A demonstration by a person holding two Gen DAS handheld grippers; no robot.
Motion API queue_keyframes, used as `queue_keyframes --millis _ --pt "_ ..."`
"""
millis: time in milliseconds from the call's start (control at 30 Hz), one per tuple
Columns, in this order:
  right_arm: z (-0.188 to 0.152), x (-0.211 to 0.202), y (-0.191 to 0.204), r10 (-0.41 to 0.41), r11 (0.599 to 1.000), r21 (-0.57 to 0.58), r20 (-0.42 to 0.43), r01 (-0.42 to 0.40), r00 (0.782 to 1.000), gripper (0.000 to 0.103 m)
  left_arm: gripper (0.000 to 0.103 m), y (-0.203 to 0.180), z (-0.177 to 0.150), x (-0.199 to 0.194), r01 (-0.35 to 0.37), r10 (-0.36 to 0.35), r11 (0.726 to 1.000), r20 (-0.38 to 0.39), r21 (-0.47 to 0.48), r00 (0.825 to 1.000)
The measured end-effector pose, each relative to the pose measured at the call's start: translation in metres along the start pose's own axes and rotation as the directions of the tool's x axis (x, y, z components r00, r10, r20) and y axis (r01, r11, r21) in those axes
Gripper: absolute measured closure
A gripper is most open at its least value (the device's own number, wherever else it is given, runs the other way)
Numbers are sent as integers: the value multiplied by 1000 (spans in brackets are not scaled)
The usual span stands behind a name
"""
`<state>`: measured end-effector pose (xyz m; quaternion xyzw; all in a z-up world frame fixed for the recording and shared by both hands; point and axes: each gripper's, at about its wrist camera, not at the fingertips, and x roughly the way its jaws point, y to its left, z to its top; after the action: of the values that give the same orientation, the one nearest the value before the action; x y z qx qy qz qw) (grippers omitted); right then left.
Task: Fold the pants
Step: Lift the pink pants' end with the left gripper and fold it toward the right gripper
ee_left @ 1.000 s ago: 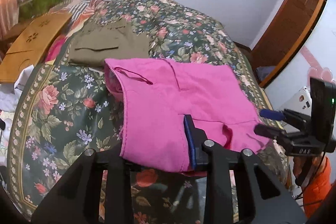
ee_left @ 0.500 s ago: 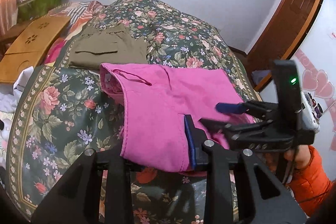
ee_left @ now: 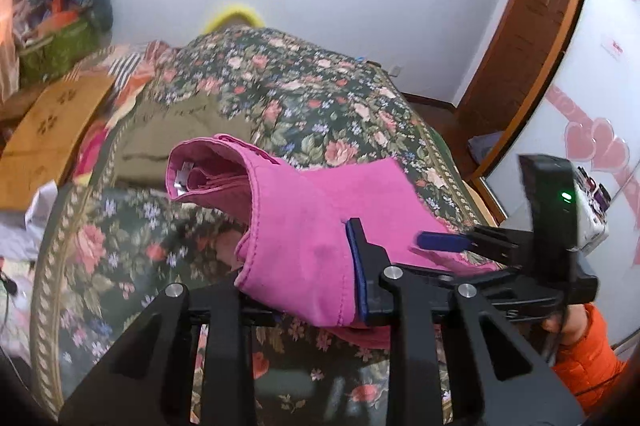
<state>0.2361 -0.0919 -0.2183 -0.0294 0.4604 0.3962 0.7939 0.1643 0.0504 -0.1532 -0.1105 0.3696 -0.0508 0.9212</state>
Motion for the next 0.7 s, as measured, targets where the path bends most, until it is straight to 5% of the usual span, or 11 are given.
queue_keyframes --millis 233,700 --pt "-41 -42 -26 -35 994 108 50 29 998 36 77 -20 12 1 12 -13 998 17 61 1000" --pt "-70 -35 -48 -38 987 157 54 29 998 34 79 -86 29 23 96 -97 981 -5 171 995"
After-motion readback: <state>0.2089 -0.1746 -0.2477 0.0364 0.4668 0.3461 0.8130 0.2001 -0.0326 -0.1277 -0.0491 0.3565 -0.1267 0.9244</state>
